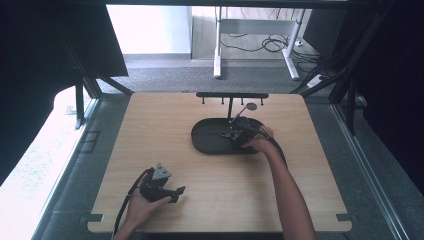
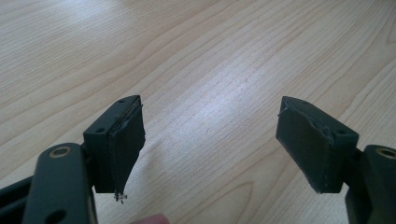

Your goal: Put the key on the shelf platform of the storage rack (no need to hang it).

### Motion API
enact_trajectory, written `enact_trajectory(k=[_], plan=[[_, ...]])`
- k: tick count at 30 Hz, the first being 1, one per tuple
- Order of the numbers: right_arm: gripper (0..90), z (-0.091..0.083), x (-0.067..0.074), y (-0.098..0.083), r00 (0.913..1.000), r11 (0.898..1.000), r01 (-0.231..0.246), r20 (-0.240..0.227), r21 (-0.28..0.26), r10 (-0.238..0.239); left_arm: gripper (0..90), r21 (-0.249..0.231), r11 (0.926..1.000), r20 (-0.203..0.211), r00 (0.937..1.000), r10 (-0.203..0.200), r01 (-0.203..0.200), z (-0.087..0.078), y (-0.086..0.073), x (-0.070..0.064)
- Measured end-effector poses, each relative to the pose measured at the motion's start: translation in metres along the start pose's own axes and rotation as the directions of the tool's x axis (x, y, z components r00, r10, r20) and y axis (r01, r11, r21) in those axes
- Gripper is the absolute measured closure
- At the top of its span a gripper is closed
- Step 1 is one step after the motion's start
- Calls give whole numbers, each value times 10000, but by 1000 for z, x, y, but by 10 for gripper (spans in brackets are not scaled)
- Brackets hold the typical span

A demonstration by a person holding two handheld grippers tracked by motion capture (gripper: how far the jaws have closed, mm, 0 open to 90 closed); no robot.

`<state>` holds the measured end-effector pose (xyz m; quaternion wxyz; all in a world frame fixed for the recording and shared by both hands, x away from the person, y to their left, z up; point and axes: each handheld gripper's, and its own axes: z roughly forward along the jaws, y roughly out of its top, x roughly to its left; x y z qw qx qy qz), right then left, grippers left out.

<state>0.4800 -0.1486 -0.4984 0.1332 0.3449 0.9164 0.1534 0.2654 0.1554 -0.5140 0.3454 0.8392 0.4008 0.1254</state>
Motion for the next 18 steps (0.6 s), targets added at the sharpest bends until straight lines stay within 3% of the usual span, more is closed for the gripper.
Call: enact_trajectory(k=[5,18], plan=[[272,-20,9,2,9990,9978,124,439,-648,-96,240,-8,10000,23,10000,15,-15,0,0,-1],[278,-53,25,-11,9991,9865,204,387,-1623,-143,239,-7,10000,-32,10000,76,-76,-2,1,-1]])
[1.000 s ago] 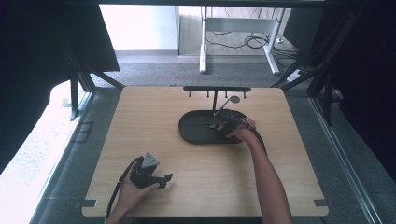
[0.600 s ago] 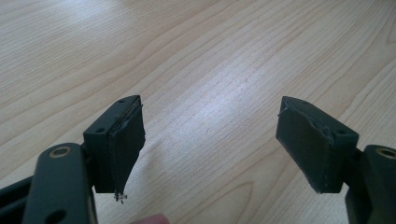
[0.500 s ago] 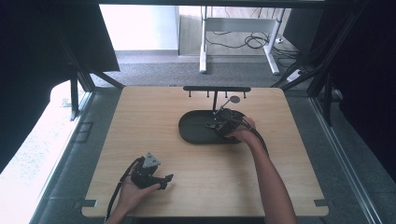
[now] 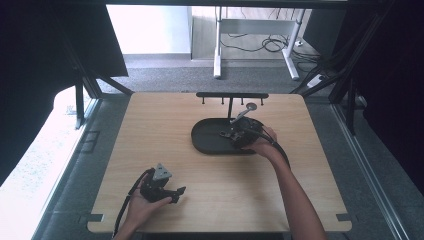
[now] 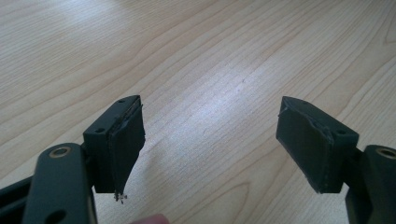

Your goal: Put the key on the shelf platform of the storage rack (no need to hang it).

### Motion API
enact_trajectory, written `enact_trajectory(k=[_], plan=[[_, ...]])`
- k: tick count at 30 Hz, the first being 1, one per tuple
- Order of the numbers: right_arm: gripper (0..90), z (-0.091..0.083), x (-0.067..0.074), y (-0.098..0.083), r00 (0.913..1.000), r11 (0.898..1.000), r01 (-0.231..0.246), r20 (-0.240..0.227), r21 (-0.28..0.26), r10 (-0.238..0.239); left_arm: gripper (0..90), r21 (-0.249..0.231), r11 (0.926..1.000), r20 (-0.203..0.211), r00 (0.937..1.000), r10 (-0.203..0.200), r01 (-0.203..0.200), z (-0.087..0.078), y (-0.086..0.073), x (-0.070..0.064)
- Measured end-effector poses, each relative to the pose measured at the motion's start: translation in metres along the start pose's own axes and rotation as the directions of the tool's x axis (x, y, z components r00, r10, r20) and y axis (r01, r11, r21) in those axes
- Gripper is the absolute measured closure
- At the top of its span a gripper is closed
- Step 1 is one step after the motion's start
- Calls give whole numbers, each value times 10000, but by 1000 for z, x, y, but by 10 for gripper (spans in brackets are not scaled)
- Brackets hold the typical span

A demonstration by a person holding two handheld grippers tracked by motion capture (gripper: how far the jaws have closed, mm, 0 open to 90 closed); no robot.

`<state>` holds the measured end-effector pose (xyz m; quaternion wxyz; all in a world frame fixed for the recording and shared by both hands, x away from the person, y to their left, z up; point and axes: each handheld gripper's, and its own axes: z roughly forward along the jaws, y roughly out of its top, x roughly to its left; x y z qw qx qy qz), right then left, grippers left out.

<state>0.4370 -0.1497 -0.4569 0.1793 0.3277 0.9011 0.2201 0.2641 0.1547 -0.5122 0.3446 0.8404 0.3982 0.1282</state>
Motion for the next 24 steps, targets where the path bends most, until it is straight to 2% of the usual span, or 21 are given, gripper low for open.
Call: enact_trajectory(k=[10,11,13,14,16,24], plan=[[292,-31,11,-24,9987,9953,-399,-365,-888,368,239,-61,9999,-44,9999,-105,105,0,0,1],[297,-37,14,-31,9980,9922,-496,-458,-1140,446,239,-70,9999,-32,9999,-119,118,-1,0,1],[298,-40,16,-35,9969,9903,-587,-588,-1257,516,238,-65,9999,21,9999,-137,137,-1,0,1],[303,-46,20,-44,9960,9874,-655,-698,-1438,559,238,-75,9999,28,9999,-125,125,-1,0,1],[304,-48,21,-47,9955,9863,-701,-737,-1495,596,238,-81,9999,30,9999,-136,137,-1,0,1],[325,-65,31,-88,9892,9705,-1157,-1126,-2116,934,238,-61,9999,20,9999,-134,135,-1,0,1]])
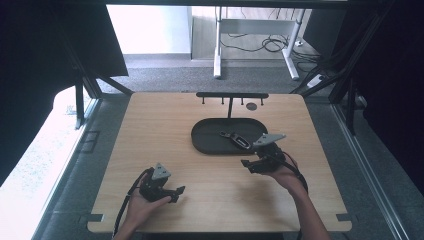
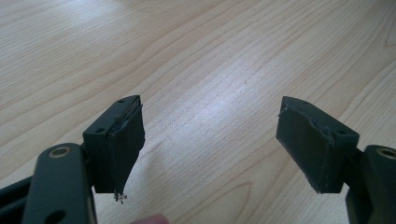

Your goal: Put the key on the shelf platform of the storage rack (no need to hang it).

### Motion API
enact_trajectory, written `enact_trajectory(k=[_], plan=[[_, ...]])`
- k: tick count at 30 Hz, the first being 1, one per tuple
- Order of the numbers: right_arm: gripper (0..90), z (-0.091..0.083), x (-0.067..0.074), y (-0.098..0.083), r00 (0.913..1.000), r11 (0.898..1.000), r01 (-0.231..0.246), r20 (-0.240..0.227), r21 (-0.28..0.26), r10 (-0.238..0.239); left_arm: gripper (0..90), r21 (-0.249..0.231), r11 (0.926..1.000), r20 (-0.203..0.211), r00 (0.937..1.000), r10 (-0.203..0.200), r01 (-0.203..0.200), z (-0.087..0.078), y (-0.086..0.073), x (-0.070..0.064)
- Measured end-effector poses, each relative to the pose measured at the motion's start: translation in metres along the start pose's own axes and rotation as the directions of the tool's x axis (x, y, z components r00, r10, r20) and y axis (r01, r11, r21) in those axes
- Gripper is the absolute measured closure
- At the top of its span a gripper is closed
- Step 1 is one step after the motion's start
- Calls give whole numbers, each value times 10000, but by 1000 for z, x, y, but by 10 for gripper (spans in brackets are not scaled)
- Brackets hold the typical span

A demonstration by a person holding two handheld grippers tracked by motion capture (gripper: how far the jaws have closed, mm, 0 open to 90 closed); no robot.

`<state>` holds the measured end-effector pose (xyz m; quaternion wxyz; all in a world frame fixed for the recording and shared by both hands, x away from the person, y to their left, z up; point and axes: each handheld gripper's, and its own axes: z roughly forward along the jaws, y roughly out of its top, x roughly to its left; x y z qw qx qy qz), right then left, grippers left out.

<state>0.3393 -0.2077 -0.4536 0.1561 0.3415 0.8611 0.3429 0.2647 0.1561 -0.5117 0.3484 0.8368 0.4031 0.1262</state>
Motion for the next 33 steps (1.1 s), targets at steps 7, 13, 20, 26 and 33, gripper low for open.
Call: enact_trajectory(k=[7,13,20,26,33], plan=[[338,-15,0,-38,9986,9979,-530,-44,-379,529,238,3,10000,-10,10000,-29,29,0,0,0],[341,-19,-7,-66,9952,9950,-971,71,-253,973,238,67,10000,-13,10000,-57,57,2,-1,-2],[338,-11,-13,-94,9909,9909,-1343,85,41,1343,238,98,9999,-58,10000,-50,51,2,-1,-1],[334,-8,-13,-99,9897,9897,-1430,106,4,1430,238,129,9999,-24,10000,-9,9,3,-1,-2],[289,0,-10,-104,9884,9927,-1202,938,66,1191,235,119,9999,-71,10000,-3,3,2,-1,0]])
